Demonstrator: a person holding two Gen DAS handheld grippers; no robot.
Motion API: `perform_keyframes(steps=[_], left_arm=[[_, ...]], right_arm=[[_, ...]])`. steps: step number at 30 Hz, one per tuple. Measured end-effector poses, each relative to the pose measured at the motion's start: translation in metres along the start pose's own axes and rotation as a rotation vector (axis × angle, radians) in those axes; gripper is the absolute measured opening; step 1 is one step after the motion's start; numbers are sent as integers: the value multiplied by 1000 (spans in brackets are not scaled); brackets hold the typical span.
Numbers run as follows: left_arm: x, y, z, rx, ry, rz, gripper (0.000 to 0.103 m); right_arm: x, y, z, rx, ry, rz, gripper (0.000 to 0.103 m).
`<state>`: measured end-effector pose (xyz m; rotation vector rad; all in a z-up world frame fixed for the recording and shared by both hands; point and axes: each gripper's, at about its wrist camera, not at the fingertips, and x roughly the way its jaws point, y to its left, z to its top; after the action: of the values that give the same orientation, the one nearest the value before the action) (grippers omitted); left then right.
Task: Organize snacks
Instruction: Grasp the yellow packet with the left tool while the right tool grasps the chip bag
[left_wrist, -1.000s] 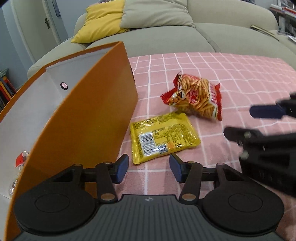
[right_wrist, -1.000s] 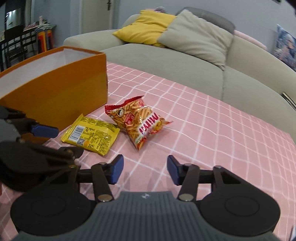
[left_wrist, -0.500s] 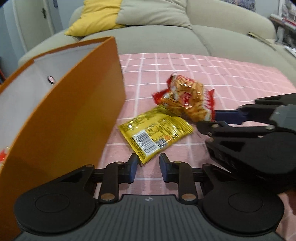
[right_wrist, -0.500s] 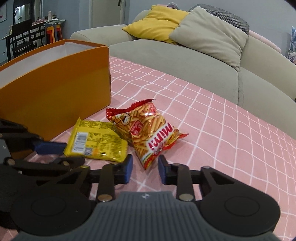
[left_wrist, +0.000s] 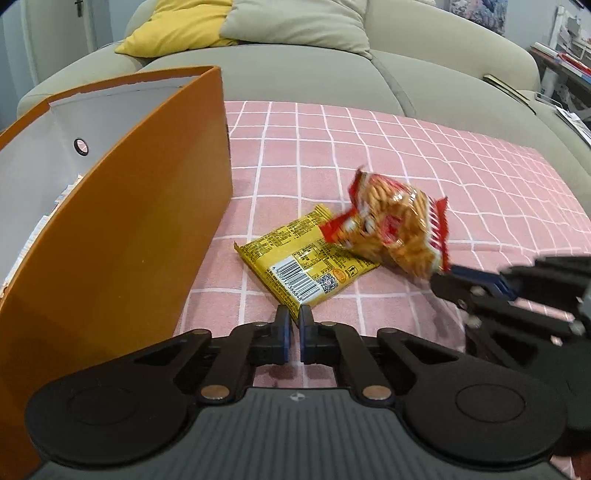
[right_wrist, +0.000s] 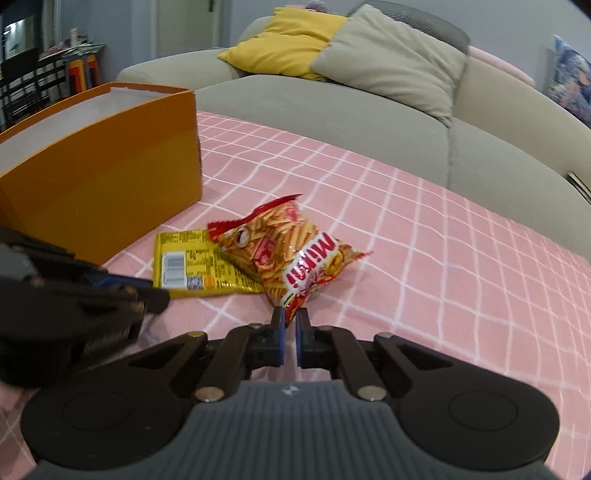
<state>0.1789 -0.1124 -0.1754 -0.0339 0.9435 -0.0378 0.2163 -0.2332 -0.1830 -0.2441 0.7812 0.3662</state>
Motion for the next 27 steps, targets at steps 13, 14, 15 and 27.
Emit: perform_keyframes(steps=[13,14,15,27], left_arm=[[-42,-1,-40,-18,191,-107,3],[-44,-2,-42,-12,201,-119,3],[-46,-2,-44,-4,208,-127,3],[-71,2,-42,106,159,-186,30]], right_arm=[[-66,24,-47,205,133,-102,0],[-70,27,-50,218,144,-95,0],[-74,30,-51,227,152,-88,0],[-101,39,-49,80,42,-54,25]])
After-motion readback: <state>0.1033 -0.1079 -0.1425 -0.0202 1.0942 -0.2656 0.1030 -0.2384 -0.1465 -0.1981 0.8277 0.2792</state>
